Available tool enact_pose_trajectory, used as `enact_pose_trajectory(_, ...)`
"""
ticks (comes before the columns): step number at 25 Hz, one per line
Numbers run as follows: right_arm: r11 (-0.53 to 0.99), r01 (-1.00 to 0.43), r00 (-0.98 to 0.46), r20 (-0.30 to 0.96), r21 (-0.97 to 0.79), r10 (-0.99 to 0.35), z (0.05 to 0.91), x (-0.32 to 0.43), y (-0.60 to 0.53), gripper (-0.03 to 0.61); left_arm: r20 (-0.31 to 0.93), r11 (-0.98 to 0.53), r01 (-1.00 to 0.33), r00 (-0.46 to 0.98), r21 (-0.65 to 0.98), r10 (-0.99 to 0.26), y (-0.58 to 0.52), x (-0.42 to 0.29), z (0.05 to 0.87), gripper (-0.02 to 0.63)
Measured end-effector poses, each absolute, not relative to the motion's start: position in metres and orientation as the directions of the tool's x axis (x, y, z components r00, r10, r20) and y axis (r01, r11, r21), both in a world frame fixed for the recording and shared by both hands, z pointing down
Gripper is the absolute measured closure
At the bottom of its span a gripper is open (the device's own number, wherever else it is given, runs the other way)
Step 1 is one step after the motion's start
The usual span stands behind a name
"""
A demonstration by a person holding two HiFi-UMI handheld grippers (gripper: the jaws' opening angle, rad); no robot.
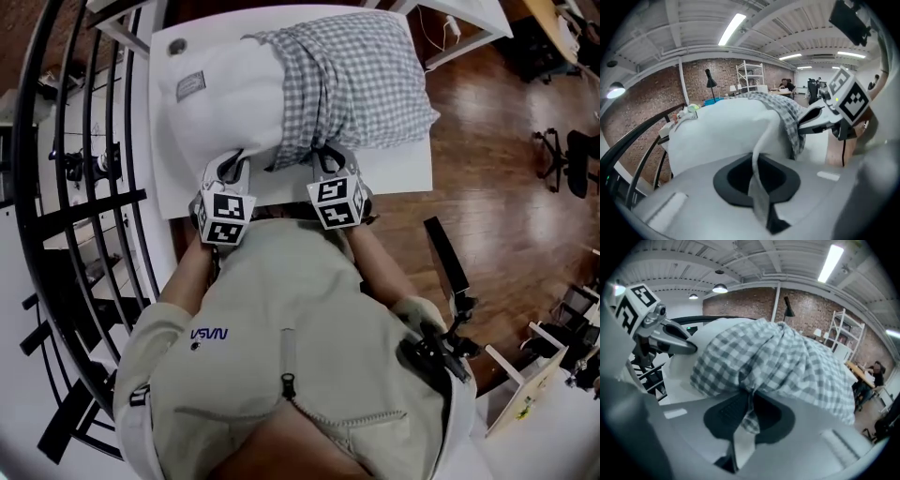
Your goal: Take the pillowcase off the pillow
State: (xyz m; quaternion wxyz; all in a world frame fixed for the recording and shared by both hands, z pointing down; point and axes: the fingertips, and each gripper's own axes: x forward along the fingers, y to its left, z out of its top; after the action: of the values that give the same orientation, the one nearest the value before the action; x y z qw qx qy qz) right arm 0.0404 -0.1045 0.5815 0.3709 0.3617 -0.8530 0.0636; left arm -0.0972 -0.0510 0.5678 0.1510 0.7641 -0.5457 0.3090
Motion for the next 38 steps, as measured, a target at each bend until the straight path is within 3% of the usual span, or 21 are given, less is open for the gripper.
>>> enact_pose_trajectory(4, 0.632, -0.727, -0.392, 0.593, 0.269, -0.704, 0.546, 0.066, -0.116, 0.563, 0.519, -0.263, -0.962, 0.185, -0.080, -0.834, -0.066, -0.125, 0.510, 0.600)
enact_pose_trajectory(10, 0.457, -0.806, -0.248, 0.487, 0.375, -0.838, 0.502, 0.122, -0.153, 0.563, 0.392, -0.141, -0.990, 0.119, -0.025, -0.912, -0.082, -0.176, 0.455, 0.600)
enact_pose_trajectory(14, 0.412, -0.828, -0.177, 0.520, 0.380, -0.836, 0.518, 0.154, -0.163, 0.563, 0.436, -0.076, -0.992, 0.114, 0.103, -0.893, -0.068, -0.196, 0.479, 0.600)
enact_pose_trajectory(21, 0.458, -0.847, -0.158, 0.697, 0.268, -0.700, 0.598, 0.165, -0.128, 0.566, 0.579, -0.022, -0.979, 0.139, 0.205, -0.803, -0.025, -0.185, 0.572, 0.600)
enact_pose_trajectory(24, 0.487, -0.845, -0.199, 0.717, 0.220, -0.668, 0.600, 0.164, -0.126, 0.565, 0.577, -0.055, -0.982, 0.152, 0.182, -0.802, -0.027, -0.175, 0.575, 0.597)
enact_pose_trajectory(29, 0.618, -0.779, -0.355, 0.738, 0.106, -0.574, 0.570, 0.154, -0.120, 0.511, 0.562, -0.178, -0.983, 0.167, 0.035, -0.810, -0.030, -0.153, 0.532, 0.514)
enact_pose_trajectory(34, 0.727, -0.687, -0.601, 0.569, -0.009, -0.561, 0.490, 0.115, -0.124, 0.502, 0.513, -0.191, -0.982, 0.166, 0.004, -0.842, -0.037, -0.143, 0.487, 0.505)
enact_pose_trajectory(38, 0.761, -0.649, -0.676, 0.462, -0.005, -0.574, 0.457, 0.090, -0.157, 0.502, 0.601, -0.249, -0.968, 0.173, -0.044, -0.780, -0.043, -0.136, 0.489, 0.505)
